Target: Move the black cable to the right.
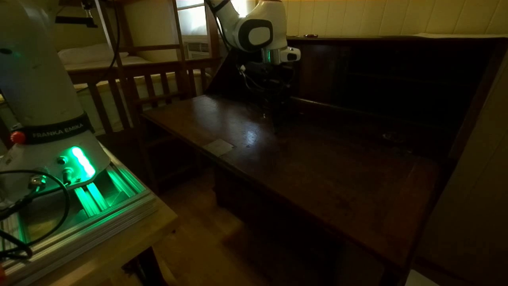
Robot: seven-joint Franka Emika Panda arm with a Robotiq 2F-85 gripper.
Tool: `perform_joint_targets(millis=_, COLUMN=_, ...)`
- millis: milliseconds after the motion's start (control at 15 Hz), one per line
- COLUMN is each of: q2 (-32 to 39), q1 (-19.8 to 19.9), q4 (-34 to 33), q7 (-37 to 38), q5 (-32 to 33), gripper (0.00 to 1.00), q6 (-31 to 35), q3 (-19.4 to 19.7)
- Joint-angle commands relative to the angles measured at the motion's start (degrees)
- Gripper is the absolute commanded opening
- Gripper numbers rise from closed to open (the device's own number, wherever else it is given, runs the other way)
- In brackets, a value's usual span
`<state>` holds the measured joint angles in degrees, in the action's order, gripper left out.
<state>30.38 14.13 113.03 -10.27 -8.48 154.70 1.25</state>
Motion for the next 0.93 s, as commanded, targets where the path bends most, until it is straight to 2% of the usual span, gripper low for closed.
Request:
perform_joint_targets(millis=0, q2=0.99, q1=1.57, q4=-2.04, q7=-1.55, q5=-1.2, gripper=0.21, q6=-1.73, q3=-1.51)
perform_joint_targets(millis=200, q2=-0.35, q1=2.05, q4=-0.79, q7=-2.36, q5=-1.6, gripper=0.01, q6=-2.01, q3=-2.22)
perform_joint_targets(millis=467, q2=-3.38, q1=2.46, q4=2.14, q7=-3.93, q5=-1.35, gripper=0.01, q6=-1.92, q3=-2.77)
perform_joint_targets(millis=533, q2=-4.71, q1=3.57, q4=3.35, q7=-6.19, q5=-2.01, gripper=0.01, q6=-2.36, q3=-3.81)
perform_joint_targets(millis=667, q2=-6.97, q1=7.66, q4=5.3, q7=-13.84, q5=-5.29, gripper=0.01, q6=-4.74, q3=-7.3)
perform_joint_targets(millis=733, q2=-8.34, q1=12.19, q4=6.71, q7=-18.54, q5=-5.73, gripper=0.01, q6=-5.83, q3=-11.55)
perform_joint_targets(millis=867, q2=-10.69, q1=18.9, q4=9.05, q7=-26.54, q5=-7.41, gripper=0.01, q6=-8.26, q3=-17.11)
